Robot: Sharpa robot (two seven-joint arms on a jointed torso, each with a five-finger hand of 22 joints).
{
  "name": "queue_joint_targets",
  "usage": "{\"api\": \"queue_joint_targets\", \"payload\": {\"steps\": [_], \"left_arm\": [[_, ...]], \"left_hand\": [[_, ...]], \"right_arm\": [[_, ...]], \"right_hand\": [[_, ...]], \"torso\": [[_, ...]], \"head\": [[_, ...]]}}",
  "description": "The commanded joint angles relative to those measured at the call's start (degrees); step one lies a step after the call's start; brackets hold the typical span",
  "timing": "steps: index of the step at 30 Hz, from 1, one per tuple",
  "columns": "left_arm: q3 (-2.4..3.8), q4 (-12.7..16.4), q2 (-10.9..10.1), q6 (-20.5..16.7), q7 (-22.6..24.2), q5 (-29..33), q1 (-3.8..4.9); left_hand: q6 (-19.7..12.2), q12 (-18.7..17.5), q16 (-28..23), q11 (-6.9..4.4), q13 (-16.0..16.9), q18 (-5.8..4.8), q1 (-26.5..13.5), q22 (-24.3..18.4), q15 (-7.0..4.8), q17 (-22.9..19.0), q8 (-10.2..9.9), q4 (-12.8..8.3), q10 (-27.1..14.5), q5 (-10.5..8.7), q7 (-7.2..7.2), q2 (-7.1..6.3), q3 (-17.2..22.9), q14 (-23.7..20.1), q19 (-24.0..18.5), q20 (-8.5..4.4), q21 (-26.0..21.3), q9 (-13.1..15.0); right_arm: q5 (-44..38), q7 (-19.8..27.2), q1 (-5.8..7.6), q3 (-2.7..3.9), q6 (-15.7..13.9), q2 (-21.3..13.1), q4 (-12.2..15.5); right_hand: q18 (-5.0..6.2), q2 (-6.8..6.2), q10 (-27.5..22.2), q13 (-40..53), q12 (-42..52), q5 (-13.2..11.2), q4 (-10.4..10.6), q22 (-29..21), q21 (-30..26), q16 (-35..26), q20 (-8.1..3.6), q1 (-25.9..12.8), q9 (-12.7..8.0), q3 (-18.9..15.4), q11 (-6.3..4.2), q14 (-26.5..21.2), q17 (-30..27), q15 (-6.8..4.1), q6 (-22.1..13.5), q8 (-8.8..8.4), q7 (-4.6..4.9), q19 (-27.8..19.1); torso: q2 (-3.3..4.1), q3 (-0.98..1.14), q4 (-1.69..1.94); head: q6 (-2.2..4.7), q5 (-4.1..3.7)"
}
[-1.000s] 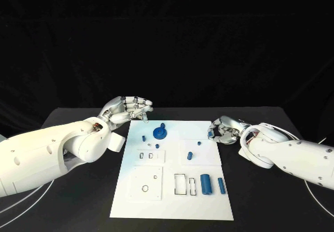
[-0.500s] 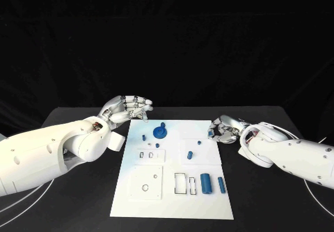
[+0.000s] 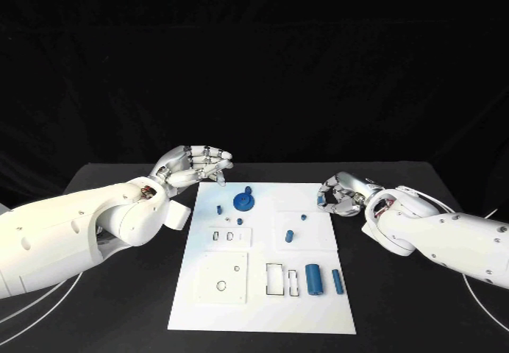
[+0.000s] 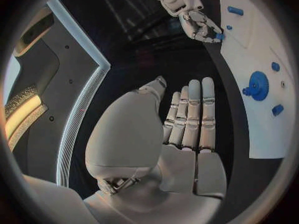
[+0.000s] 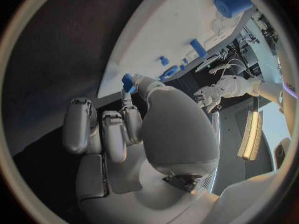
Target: Assemble the parts on the task board
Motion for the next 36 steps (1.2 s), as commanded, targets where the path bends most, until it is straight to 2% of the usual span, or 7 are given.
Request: {"api": "queue_joint_targets", "payload": {"steps": [1, 6, 12, 20, 23, 29, 36], "left_arm": [[0.03, -0.12, 0.16, 0.50, 0.18, 0.16, 0.02], [0.03, -0.23, 0.40, 0.21, -0.19, 0.16, 0.02], [0.00, -0.45, 0.76, -0.09, -0.38, 0.17, 0.02], [-0.09, 0.06, 1.25, -0.90, -0.79, 1.46, 0.01], [-0.10, -0.07, 1.29, -1.07, -0.75, 1.48, 0.01], [-0.11, -0.43, 1.21, -1.44, -0.66, 1.50, 0.02], [-0.11, -0.85, 1.07, -2.09, -0.57, 2.25, 0.03]], "left_hand": [[0.13, 0.18, 0.09, -0.18, -0.07, 0.37, 0.35, 0.08, -0.05, -0.05, 0.01, 0.06, -0.34, -0.24, 1.79, 0.02, -0.22, 0.31, 0.43, 0.08, 0.35, 0.01], [0.12, 0.20, 0.07, -0.15, -0.08, 0.36, 0.44, 0.09, -0.04, -0.07, -0.02, 0.04, -0.37, -0.25, 1.83, 0.10, -0.14, 0.33, 0.47, 0.08, 0.39, 0.01], [0.15, 0.23, 0.08, -0.15, -0.08, 0.36, 0.43, 0.10, -0.04, -0.07, -0.01, 0.06, -0.34, -0.25, 1.85, 0.11, -0.14, 0.38, 0.50, 0.07, 0.42, 0.01], [0.22, 0.29, 0.12, -0.15, -0.07, 0.37, 0.37, 0.11, -0.05, -0.07, 0.02, 0.12, -0.26, -0.25, 1.87, 0.15, -0.14, 0.48, 0.57, 0.06, 0.47, 0.03], [0.28, 0.33, 0.15, -0.16, -0.07, 0.37, 0.37, 0.12, -0.06, -0.06, 0.04, 0.13, -0.20, -0.25, 1.87, 0.18, -0.13, 0.56, 0.62, 0.05, 0.51, 0.05], [0.62, 0.69, 1.07, -0.33, -0.05, 0.39, 0.34, 0.39, -0.27, 0.31, 0.15, 0.22, 0.16, -0.25, 1.71, 0.07, -0.18, 1.67, 1.20, -0.11, 1.19, 0.14], [0.95, 1.54, 3.11, -0.68, 0.15, 0.40, 0.24, 0.99, -0.63, 1.36, 0.24, 0.40, 1.07, -0.24, 1.44, -0.03, -0.26, 3.13, 1.92, -0.42, 2.48, 0.25]], "right_arm": [[-1.20, -1.14, 1.17, 0.18, -3.08, -0.03, 1.68], [-1.39, -2.25, 2.73, 0.23, -3.33, 0.56, 4.79], [-1.46, -3.80, 3.16, 0.20, -2.78, 3.60, 7.32], [-2.06, -6.38, 2.18, -0.05, -1.56, 9.63, 9.54], [-2.49, -7.07, 1.82, -0.16, -0.99, 11.24, 9.42], [-3.44, -8.80, 0.89, -0.43, 0.53, 14.01, 8.90], [-4.75, -10.39, -0.18, -0.84, 2.49, 16.18, 7.98]], "right_hand": [[-0.33, 0.58, 0.14, 2.71, 0.20, 0.23, -0.07, 0.71, 0.20, 0.22, -0.34, 0.17, 0.04, 0.39, -0.23, 4.98, 10.63, -0.25, 0.34, 0.27, 0.04, 0.09], [-0.34, 0.56, 0.18, 2.77, 0.25, 0.33, -0.09, 0.74, 0.23, 0.23, -0.33, 0.15, 0.04, 0.41, -0.24, 4.99, 10.68, -0.21, 0.32, 0.26, 0.05, 0.11], [-0.34, 0.49, 0.19, 2.78, 0.25, 0.40, -0.06, 0.73, 0.20, 0.25, -0.31, 0.01, 0.04, 0.38, -0.25, 5.00, 10.73, -0.14, 0.27, 0.24, 0.07, 0.11], [-0.26, 0.48, 0.07, 2.61, 0.08, 0.48, 0.06, 0.40, -0.20, 0.17, -0.26, -0.29, 0.02, 0.37, -0.23, 4.95, 10.51, -0.02, 0.13, 0.18, 0.10, -0.09], [-0.25, 0.46, 0.04, 2.58, 0.04, 0.49, 0.08, 0.37, -0.24, 0.16, -0.23, -0.37, 0.00, 0.38, -0.22, 4.95, 10.50, 0.02, 0.00, 0.11, 0.13, -0.11], [-0.23, 0.45, 0.01, 2.54, 0.00, 0.50, 0.09, 0.31, -0.32, 0.16, -0.22, -0.41, -0.02, 0.38, -0.21, 4.95, 10.50, 0.04, -0.06, 0.08, 0.15, -0.15], [-0.21, 0.43, -0.04, 2.49, -0.05, 0.51, 0.11, 0.22, -0.44, 0.14, -0.19, -0.50, -0.02, 0.38, -0.19, 4.94, 10.44, 0.08, -0.12, 0.05, 0.16, -0.21]], "torso": [[-0.11, -0.03, -0.07], [-0.14, -0.14, -0.06], [-0.34, -0.13, -0.05], [-0.23, -0.30, 0.18], [-0.18, -0.16, 0.02], [-0.07, -0.17, 0.14], [-0.08, -0.12, -0.03]], "head": [[-0.04, -0.06], [-0.03, -0.06], [-0.55, 0.53], [-0.82, 1.09], [-1.01, 1.44], [-1.28, 1.75], [-1.63, 2.29]]}}
